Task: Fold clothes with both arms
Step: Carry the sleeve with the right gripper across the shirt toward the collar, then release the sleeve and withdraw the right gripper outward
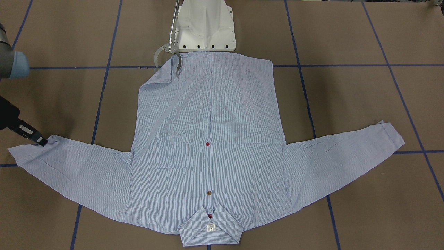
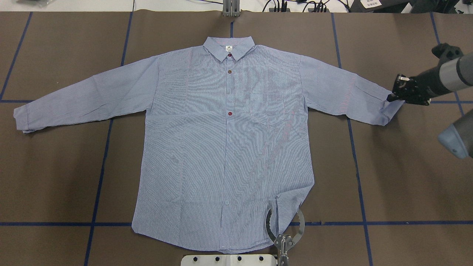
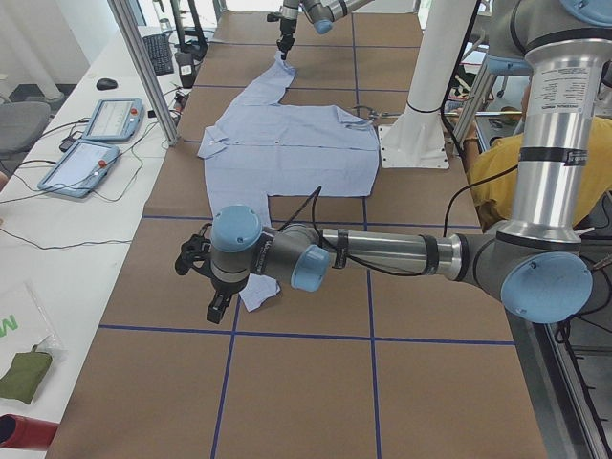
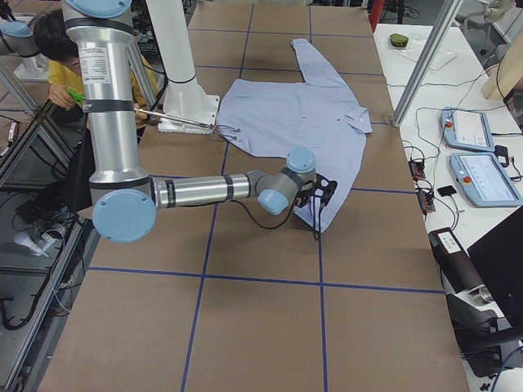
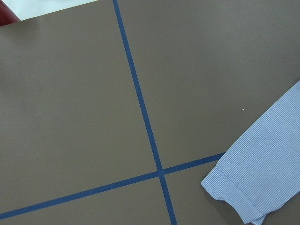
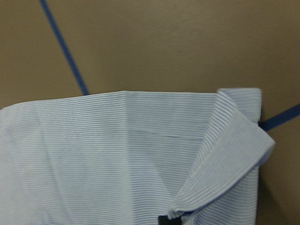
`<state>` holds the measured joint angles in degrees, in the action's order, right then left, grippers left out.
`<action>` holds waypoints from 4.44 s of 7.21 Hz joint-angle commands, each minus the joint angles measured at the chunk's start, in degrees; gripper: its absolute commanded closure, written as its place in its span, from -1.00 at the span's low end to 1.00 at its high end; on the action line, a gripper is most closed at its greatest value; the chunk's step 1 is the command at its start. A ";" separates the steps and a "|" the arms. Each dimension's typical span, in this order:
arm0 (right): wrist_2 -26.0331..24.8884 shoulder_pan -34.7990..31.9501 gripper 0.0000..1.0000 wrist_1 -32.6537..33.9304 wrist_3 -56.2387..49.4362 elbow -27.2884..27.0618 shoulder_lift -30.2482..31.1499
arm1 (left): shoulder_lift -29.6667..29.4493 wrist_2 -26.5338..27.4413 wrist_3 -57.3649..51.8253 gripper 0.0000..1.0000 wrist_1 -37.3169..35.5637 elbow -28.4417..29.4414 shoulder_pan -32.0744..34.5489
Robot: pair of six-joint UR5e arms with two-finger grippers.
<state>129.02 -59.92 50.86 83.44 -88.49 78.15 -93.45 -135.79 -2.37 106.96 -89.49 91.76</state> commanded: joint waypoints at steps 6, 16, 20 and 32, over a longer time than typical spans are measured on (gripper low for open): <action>-21.69 20.97 1.00 14.71 11.04 17.01 -42.09 | 0.02 0.00 0.09 -0.99 -0.18 -3.14 0.00; -31.53 28.36 -1.00 14.18 12.09 29.07 -54.32 | 0.11 0.00 0.00 -0.99 -0.09 -3.15 0.00; -29.72 27.15 -1.00 17.14 13.50 26.72 -54.95 | -0.07 -2.72 2.26 -0.99 4.27 -3.50 -4.28; -23.45 16.24 -1.00 23.32 8.05 -19.97 -7.39 | 3.10 4.91 59.06 -0.34 44.47 15.92 -27.42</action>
<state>106.25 -43.74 74.18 91.50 -108.13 70.42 -89.98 -132.01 56.28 150.43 -74.89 64.54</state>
